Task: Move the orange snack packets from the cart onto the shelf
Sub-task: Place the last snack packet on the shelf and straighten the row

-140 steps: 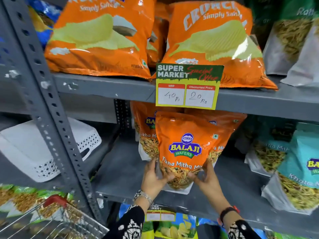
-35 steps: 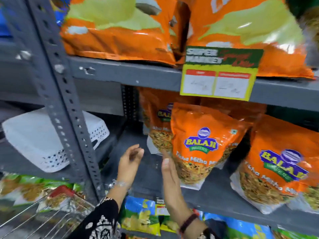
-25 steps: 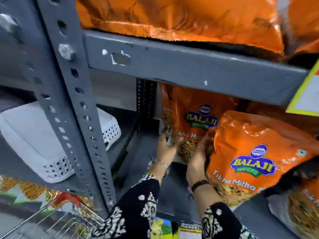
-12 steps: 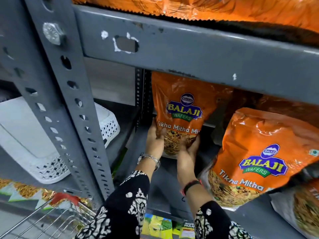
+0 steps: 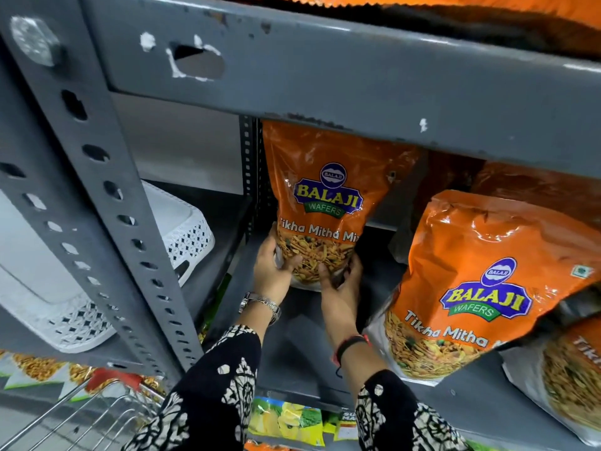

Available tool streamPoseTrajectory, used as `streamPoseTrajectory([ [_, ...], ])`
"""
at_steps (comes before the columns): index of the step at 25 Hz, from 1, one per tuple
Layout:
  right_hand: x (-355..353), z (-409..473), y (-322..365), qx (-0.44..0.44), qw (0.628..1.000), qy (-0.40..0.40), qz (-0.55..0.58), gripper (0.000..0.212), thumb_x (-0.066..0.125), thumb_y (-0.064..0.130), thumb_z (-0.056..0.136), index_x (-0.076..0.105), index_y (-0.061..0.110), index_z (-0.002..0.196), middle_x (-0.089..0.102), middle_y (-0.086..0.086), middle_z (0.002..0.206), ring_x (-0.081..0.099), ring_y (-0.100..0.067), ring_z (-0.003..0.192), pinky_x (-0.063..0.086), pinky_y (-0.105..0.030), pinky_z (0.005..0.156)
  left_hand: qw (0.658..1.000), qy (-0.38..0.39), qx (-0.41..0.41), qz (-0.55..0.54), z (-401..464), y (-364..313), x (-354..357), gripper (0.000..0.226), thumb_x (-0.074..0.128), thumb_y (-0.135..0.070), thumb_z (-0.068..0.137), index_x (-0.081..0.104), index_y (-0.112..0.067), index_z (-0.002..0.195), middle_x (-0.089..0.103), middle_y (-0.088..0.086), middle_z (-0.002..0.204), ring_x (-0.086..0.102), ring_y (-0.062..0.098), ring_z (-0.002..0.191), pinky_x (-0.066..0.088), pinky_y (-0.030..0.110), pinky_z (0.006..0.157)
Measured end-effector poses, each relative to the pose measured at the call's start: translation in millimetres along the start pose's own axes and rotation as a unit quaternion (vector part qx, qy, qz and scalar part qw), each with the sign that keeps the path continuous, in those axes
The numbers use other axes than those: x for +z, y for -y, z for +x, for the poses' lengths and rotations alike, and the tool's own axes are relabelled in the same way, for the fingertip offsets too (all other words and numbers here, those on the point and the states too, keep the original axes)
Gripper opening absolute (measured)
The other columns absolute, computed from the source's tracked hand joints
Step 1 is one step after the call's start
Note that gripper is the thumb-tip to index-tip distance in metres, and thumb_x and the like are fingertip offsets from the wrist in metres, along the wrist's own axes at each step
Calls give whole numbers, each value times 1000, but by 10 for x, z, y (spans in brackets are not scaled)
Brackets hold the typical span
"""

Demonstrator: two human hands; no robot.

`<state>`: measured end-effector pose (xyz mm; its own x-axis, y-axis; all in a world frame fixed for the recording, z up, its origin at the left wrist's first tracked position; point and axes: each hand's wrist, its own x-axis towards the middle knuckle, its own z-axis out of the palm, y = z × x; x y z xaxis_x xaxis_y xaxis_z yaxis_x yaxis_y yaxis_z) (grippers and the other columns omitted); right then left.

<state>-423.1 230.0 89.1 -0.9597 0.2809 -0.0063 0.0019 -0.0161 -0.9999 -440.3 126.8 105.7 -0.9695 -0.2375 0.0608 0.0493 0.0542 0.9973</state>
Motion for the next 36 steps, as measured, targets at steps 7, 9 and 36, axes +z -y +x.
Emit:
streamPoseTrajectory([
  [7,-219,-439,-89,-52,992,60,-98,59,50,17,90,17,22,139,28,1,147,25,-12,135,22,-31,114,994,-81,1,74,-288,27,89,67,61,-15,80,26,-14,136,36,13,143,34,25,132,33,36,104],
  [9,-461,-757,-190,-97,979,120,-130,49,47,17,91,25,31,132,33,13,138,29,-1,129,24,-10,106,991,-87,54,85,-518,68,142,57,61,-9,80,36,-11,131,39,13,140,35,24,130,32,37,105],
  [36,-930,-730,112,-71,975,183,-105,68,72,16,73,33,20,130,50,-5,128,50,-2,111,48,-20,89,995,85,-45,14,-1056,-59,-320,70,68,-7,73,28,-22,129,47,0,124,42,17,119,38,37,99],
])
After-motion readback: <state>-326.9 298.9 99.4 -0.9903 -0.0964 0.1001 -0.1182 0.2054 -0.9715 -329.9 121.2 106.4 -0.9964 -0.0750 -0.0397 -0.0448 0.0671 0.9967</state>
